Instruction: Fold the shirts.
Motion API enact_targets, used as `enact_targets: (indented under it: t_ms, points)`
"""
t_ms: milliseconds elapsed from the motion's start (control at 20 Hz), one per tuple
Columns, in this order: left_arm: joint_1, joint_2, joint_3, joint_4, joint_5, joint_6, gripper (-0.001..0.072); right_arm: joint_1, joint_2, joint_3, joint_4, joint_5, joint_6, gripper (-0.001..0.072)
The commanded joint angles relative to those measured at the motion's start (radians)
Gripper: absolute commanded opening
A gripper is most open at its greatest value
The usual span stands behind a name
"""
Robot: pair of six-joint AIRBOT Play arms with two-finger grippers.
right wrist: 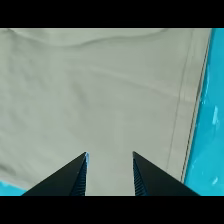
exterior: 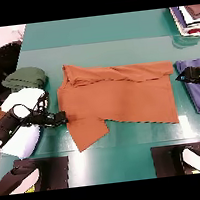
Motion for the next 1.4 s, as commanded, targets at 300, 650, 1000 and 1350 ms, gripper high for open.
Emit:
enact_targets:
  t_ms: [300, 650, 1000, 1350]
  points:
    - [0.000, 0.188, 0.039, 0.109, -0.111, -0.018, 0.0022, -0.336, -0.035, -0.361, -0.129, 0.091, 0.000, 0.0510]
    - [0.000, 0.188, 0.039, 0.109, -0.107, -0.018, 0.0023, -0.189, -0.152, -0.435, -0.092, 0.033, 0.001, 0.0445]
    - [-0.001, 0.209, 0.043, 0.165, -0.245, -0.043, 0.0021, -0.077, -0.059, -0.434, -0.161, 0.038, 0.000, 0.0019]
    - [0.000, 0.439, 0.077, 0.132, -0.441, -0.174, 0.0021, -0.077, 0.261, -0.390, -0.286, 0.202, 0.041, 0.0017]
